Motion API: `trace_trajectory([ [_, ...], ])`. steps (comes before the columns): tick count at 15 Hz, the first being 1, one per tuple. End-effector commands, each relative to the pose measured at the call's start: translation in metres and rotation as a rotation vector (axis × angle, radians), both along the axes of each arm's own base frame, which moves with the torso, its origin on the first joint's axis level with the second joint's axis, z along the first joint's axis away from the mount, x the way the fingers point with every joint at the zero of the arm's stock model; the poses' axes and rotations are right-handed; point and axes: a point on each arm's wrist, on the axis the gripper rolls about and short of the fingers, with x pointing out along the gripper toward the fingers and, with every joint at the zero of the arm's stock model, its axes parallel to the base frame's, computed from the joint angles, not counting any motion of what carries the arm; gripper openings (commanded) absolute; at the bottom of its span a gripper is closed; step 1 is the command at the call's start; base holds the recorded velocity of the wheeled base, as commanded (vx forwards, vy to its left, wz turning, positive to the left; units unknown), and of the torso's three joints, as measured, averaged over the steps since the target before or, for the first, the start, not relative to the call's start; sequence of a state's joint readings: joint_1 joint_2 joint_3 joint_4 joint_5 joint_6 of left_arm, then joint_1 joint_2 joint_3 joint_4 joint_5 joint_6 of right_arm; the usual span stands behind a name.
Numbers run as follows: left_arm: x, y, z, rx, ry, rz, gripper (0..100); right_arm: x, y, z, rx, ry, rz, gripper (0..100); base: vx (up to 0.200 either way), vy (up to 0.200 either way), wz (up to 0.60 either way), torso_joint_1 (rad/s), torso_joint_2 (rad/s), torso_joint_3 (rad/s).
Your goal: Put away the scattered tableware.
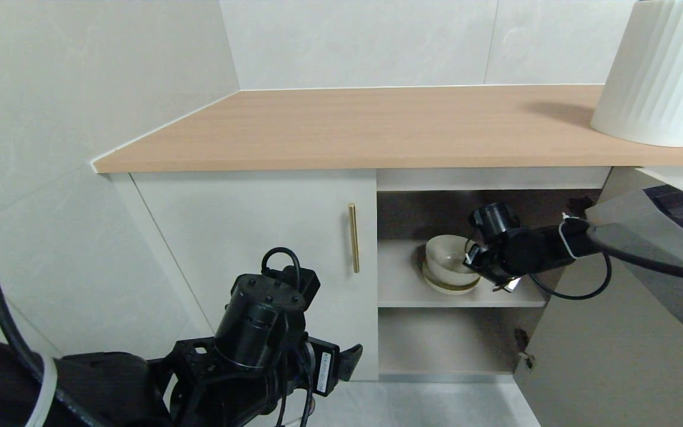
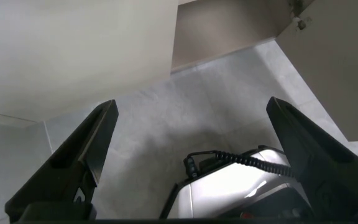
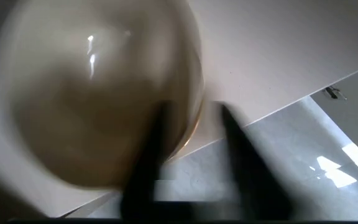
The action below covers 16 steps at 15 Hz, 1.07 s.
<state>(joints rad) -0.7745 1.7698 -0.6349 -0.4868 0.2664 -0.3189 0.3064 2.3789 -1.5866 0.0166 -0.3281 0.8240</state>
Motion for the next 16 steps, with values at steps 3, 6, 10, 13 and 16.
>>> trace_trajectory([
  [3,0.0,0.0,0.0,0.001,0.0,0.0,100,-0.001,0.004,0.001,0.001,-0.002,0.009,100,0.0,0.0,0.0,0.0,0.0,0.0],
  [6,0.0,0.001,0.001,-0.004,-0.002,0.003,100,-0.017,0.007,0.019,0.008,-0.007,0.034,100,0.0,0.0,0.0,0.0,0.0,0.0],
  [10,-0.004,0.015,0.024,-0.056,-0.054,0.028,100,-0.071,0.008,0.058,-0.036,0.01,0.187,100,0.0,0.0,0.0,0.0,0.0,0.0],
  [13,-0.011,0.044,0.036,-0.078,-0.086,0.087,100,-0.15,-0.008,0.107,-0.068,-0.043,0.346,100,0.0,0.0,0.0,0.0,0.0,0.0],
  [16,-0.028,0.07,0.04,-0.031,-0.106,0.102,100,-0.2,-0.019,0.14,-0.066,-0.102,0.399,100,0.0,0.0,0.0,0.0,0.0,0.0],
])
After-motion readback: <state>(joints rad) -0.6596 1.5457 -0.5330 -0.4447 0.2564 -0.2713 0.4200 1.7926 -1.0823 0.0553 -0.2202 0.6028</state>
